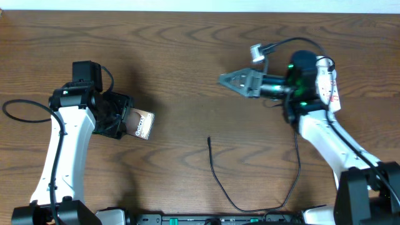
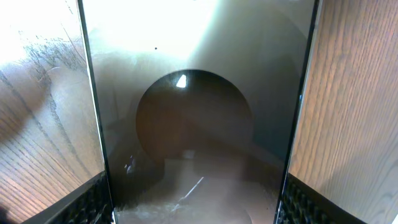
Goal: Plug charger to phone and switch on socket
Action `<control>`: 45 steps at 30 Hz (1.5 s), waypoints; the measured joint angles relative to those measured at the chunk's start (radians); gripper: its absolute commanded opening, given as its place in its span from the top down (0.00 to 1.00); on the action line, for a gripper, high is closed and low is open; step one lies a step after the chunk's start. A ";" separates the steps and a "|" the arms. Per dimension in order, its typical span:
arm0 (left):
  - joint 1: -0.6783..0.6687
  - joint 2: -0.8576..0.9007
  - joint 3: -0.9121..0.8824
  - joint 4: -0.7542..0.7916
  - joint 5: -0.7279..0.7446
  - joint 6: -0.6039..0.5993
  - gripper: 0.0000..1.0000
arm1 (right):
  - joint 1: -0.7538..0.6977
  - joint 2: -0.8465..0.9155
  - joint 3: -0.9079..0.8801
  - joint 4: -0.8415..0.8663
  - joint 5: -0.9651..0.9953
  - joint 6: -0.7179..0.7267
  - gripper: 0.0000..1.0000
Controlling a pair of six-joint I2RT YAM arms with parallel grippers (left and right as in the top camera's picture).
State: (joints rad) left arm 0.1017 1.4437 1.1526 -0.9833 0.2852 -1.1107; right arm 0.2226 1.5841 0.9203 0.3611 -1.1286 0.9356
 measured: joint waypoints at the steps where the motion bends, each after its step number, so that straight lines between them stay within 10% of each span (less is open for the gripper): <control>1: 0.000 0.000 0.000 0.000 0.000 -0.001 0.93 | 0.024 0.011 0.000 0.000 0.018 0.050 0.01; 7: 0.000 0.000 0.000 0.000 0.000 -0.014 0.93 | 0.119 0.046 0.000 -0.006 0.121 0.254 0.01; 23: 0.000 0.000 0.000 0.024 0.005 -0.033 0.92 | 0.254 0.164 0.002 0.187 0.122 -0.108 0.01; 30: 0.000 0.000 0.000 0.024 0.005 -0.074 0.92 | 0.311 0.308 0.003 0.475 0.046 -0.079 0.01; 45: -0.002 0.000 0.000 0.026 0.031 -0.184 0.93 | 0.405 0.339 0.003 0.497 0.119 0.031 0.01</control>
State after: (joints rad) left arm 0.0994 1.4437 1.1526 -0.9577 0.3161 -1.2949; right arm 0.6273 1.9232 0.9230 0.8585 -1.0100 0.9668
